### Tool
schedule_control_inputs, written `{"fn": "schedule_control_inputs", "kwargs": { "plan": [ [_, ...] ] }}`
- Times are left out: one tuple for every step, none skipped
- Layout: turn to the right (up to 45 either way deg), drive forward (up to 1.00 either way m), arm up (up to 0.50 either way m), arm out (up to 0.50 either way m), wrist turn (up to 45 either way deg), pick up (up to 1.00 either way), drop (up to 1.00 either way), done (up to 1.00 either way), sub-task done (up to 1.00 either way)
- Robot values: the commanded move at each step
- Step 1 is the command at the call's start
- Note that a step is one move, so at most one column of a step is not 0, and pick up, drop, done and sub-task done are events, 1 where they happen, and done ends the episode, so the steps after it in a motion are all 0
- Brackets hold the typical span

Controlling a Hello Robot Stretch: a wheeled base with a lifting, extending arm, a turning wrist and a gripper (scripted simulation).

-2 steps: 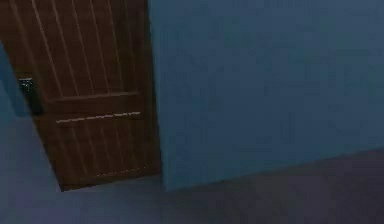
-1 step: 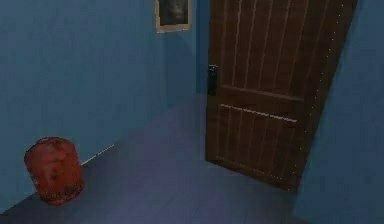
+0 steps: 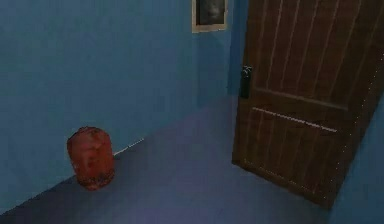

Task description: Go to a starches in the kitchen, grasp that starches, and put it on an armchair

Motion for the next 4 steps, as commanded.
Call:
{"fn": "schedule_control_inputs", "kwargs": {
  "plan": [
    [0.0,1.00,0.00,0.00,0.0,0.00,0.00,0.00,0.00],
    [-3.0,0.00,0.00,0.00,0.0,0.00,0.00,0.00,0.00],
    [0.0,1.00,0.00,0.00,0.0,0.00,0.00,0.00,0.00],
    [39.0,0.00,0.00,0.00,0.0,0.00,0.00,0.00,0.00]
  ]
}}
